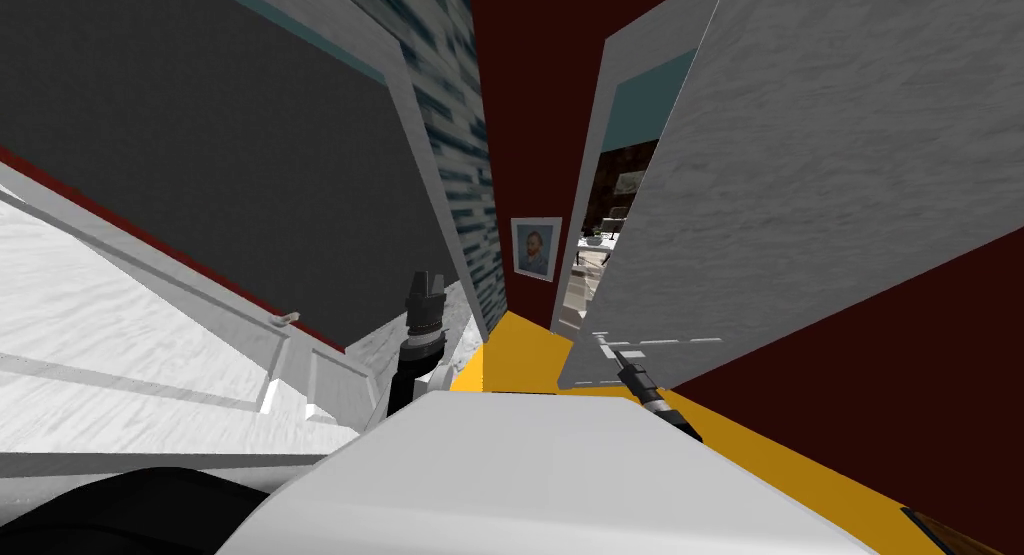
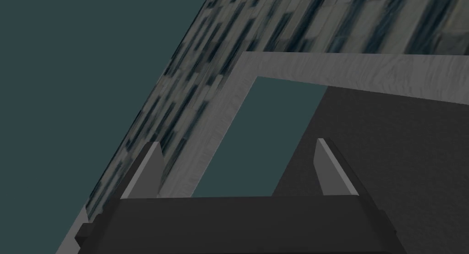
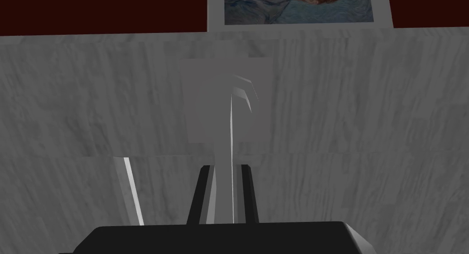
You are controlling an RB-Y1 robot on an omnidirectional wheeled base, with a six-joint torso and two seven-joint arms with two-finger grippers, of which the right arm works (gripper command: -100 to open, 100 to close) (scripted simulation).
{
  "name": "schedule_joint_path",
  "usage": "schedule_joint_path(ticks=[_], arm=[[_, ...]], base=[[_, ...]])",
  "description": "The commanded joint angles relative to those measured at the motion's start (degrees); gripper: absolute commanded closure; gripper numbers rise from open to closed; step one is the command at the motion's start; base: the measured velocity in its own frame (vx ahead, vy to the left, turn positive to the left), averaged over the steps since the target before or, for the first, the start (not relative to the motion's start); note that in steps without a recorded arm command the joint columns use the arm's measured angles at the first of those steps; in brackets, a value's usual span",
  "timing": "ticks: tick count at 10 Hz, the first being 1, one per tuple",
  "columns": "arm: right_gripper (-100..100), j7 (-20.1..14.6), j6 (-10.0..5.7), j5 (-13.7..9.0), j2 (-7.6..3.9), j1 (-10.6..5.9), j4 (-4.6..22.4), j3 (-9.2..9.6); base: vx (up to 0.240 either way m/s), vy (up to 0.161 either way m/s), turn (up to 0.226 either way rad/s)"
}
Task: Pull the door open
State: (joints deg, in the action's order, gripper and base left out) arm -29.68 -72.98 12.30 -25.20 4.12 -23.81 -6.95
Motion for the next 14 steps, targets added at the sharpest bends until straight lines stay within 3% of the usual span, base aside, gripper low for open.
schedule_joint_path(ticks=[1, 14], arm=[[100, -0.1, -0.52, 0.2, -0.07, -0.02, 0.3, -0.01], [100, -0.5, -3.26, 1.3, -0.66, 0.03, 2.6, -0.48]], base=[[-0.258, -0.077, 0.228], [-0.198, -0.079, 0.153]])
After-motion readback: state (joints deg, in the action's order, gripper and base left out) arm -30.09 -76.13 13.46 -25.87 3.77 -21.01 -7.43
